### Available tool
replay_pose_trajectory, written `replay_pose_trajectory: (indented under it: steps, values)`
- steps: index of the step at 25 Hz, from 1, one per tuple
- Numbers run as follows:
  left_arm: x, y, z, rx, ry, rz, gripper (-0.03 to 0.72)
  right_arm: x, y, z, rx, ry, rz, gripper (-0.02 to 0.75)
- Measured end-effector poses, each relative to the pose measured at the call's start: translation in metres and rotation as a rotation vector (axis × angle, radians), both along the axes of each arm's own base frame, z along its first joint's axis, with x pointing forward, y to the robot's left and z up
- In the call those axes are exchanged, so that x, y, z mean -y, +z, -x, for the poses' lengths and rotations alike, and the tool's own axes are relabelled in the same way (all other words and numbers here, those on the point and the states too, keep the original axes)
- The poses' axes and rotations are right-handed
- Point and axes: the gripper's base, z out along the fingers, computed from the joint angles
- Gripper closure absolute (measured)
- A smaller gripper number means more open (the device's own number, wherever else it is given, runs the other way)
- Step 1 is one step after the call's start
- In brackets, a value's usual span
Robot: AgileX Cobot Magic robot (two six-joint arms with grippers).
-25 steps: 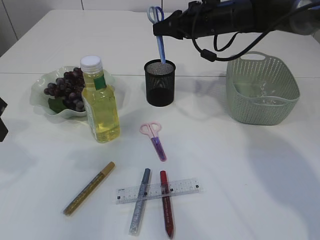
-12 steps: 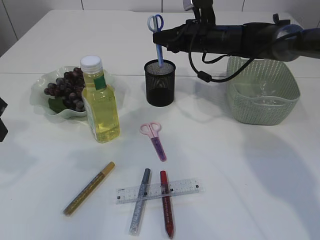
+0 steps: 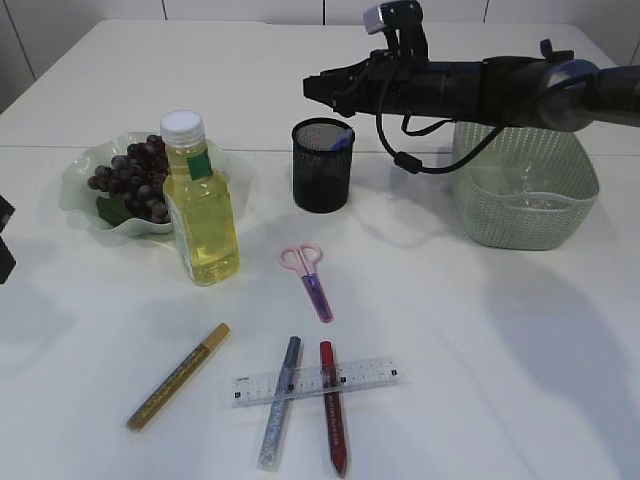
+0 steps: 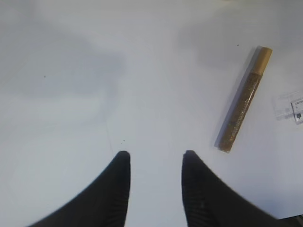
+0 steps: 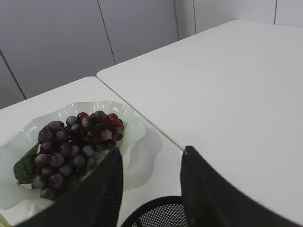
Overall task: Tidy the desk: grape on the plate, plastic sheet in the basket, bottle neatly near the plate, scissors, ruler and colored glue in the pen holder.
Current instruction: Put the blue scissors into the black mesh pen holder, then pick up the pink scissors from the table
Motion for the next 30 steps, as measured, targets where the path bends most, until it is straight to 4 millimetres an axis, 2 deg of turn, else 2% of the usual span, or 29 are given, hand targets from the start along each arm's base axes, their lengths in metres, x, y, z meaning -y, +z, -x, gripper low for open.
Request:
replay_pose_trajectory:
  steps: [7,10,12,17,22,26,30]
  values:
    - [0.000,0.000,0.000,0.000,0.000,0.000,0.425,0.003,0.005,0.000,-0.127,-0.051,-0.018,0.405]
    - [0.000,0.000,0.000,0.000,0.000,0.000,0.427,0.007,0.029,0.009,-0.263,-0.085,0.027,0.405]
    - [0.000,0.000,0.000,0.000,0.000,0.000,0.428,0.011,0.054,0.021,-0.369,-0.127,0.075,0.405]
    - [0.000,0.001,-0.002,0.024,0.003,0.002,0.429,0.015,0.091,0.064,-0.713,-0.266,0.282,0.405]
    - [0.000,0.001,-0.003,0.032,0.004,0.002,0.429,-0.008,0.105,0.097,-0.885,-0.321,0.392,0.405]
    - [0.000,0.001,-0.003,0.032,0.003,0.000,0.429,-0.041,0.100,0.119,-0.965,-0.345,0.494,0.405]
    - [0.000,0.001,-0.004,0.041,0.004,0.001,0.429,-0.071,0.097,0.136,-0.949,-0.397,0.580,0.405]
